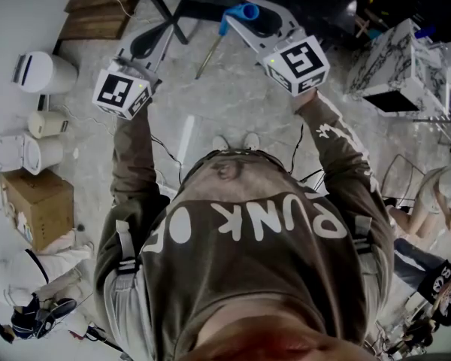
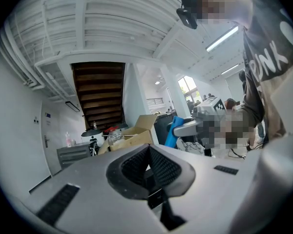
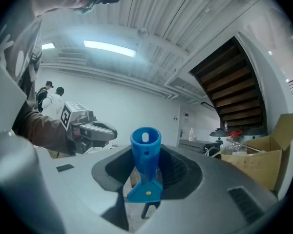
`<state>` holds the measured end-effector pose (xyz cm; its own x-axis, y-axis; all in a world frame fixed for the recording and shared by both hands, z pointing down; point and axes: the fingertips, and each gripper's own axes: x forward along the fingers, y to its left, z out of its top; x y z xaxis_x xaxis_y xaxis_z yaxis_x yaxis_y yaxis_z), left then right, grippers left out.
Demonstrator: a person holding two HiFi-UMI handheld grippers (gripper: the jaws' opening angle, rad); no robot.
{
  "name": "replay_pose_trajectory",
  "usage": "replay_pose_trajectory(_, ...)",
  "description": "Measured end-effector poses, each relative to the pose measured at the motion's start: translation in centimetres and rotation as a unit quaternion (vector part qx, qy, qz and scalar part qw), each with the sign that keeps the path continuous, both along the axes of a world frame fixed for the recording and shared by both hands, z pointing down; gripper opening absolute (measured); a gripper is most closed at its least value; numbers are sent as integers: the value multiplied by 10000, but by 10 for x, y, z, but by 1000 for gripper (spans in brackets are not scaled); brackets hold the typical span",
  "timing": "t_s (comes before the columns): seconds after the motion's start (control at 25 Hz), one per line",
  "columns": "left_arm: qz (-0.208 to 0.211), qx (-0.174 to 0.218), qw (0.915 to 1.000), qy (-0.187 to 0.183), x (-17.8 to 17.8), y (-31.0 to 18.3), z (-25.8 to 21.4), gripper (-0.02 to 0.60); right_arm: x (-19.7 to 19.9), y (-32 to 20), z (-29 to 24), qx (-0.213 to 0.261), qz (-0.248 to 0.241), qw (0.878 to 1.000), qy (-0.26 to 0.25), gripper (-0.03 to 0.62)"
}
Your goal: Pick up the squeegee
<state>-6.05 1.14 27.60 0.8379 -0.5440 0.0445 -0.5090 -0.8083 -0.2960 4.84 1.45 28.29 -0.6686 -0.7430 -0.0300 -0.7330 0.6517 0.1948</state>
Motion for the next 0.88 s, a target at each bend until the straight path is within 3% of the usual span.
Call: replay_pose_trajectory(0.88,15,54,10000,-7,0,5,-3,2,-2,4,-7,20,-197,9996,-193,160)
